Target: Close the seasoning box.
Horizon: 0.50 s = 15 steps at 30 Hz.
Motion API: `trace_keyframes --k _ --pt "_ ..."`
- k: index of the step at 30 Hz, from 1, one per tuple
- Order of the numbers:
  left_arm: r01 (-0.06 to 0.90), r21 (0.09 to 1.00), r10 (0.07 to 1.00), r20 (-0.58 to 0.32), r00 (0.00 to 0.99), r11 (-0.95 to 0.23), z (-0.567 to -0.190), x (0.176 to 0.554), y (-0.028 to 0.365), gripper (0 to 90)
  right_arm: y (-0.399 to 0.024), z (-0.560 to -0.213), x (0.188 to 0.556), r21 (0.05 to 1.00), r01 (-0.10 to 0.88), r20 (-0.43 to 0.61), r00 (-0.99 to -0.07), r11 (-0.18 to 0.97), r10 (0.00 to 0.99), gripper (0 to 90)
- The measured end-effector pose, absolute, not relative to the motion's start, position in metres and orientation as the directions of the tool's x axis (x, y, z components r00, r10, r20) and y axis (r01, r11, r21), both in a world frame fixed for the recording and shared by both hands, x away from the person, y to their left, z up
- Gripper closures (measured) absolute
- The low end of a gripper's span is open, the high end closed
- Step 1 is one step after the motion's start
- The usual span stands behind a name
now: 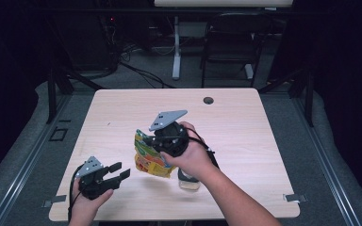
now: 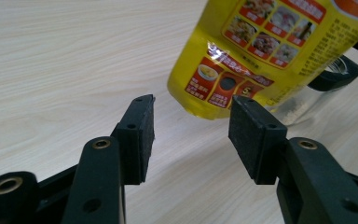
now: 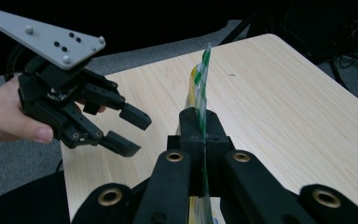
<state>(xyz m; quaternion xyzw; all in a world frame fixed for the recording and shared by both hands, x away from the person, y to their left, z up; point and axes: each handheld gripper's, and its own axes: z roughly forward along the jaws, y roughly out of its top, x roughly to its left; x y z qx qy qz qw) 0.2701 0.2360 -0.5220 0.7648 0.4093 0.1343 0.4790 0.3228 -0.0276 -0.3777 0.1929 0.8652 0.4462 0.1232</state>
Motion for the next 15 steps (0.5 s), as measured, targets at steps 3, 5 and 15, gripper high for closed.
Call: trace_keyframes --k 3,5,15 --pt "0.497 0.839 0.741 -0.186 0.645 -0.223 -0.525 0.271 0.233 50.3 -0.03 -0.377 0.323 0.822 0.224 -0.039 -0.895 0.523 0.445 90.0" --pt "0.498 0.84 0.731 -0.198 0.653 -0.217 -0.527 0.272 0.231 50.0 -0.031 -0.377 0.323 0.825 0.223 -0.038 -0.894 0.519 0.446 90.0" --pt "0.503 0.843 0.728 -0.221 0.65 -0.193 -0.536 0.275 0.229 49.5 -0.034 -0.373 0.32 0.842 0.209 -0.037 -0.898 0.498 0.439 90.0"
